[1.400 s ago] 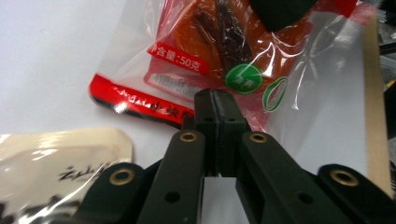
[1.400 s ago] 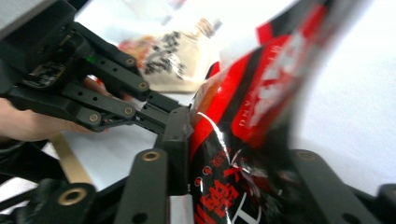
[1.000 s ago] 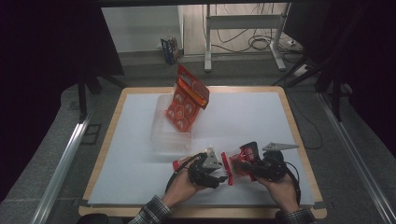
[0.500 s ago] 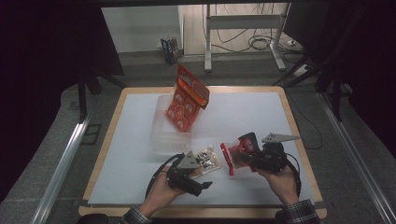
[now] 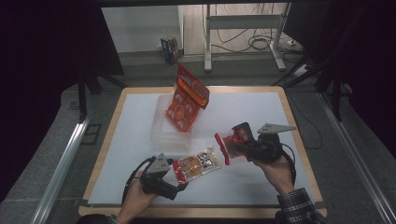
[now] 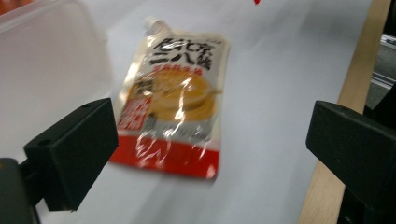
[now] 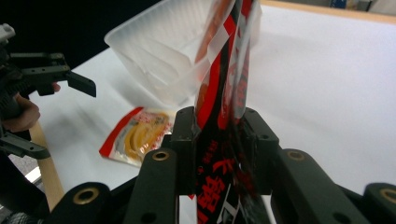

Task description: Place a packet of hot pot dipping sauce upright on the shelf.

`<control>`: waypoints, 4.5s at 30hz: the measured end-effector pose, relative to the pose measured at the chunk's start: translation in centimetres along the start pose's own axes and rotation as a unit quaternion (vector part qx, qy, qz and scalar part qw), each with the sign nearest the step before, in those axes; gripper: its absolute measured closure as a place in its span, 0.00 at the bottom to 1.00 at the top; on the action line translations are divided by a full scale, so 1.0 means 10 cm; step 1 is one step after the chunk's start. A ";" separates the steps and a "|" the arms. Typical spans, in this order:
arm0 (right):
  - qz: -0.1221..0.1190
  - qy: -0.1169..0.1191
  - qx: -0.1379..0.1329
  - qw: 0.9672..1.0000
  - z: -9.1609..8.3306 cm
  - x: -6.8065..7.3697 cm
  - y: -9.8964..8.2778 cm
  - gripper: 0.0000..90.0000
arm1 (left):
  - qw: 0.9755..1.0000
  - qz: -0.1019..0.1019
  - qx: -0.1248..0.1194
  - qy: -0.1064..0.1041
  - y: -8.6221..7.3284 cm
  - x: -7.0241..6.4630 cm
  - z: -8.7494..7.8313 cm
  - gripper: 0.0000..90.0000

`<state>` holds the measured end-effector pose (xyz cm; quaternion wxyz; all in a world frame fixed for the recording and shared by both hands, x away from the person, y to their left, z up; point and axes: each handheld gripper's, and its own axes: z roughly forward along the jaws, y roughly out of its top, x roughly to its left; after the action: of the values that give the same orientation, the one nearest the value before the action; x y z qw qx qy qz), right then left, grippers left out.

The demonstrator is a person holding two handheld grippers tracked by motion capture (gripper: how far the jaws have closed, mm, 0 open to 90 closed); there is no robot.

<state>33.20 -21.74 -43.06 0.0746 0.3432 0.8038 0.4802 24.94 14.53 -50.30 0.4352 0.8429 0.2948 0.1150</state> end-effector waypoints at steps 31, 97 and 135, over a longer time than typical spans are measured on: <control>-0.084 0.050 -0.020 0.995 0.76 0.18 0.67 0.77 | 0.997 -0.046 -0.023 0.065 -0.45 0.31 -0.44 0.02; -0.136 0.087 0.029 0.986 1.72 0.28 0.74 0.58 | 0.997 -0.055 -0.008 0.061 -0.47 0.34 -0.43 0.02; -0.120 0.064 0.036 0.990 1.39 0.30 0.51 0.10 | 0.997 -0.038 0.018 0.058 -0.46 0.28 -0.39 0.01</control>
<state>39.68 -8.31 -45.56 0.0680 0.2155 0.8589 0.4597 23.60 20.80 -51.85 0.4062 0.8308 0.3530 0.1418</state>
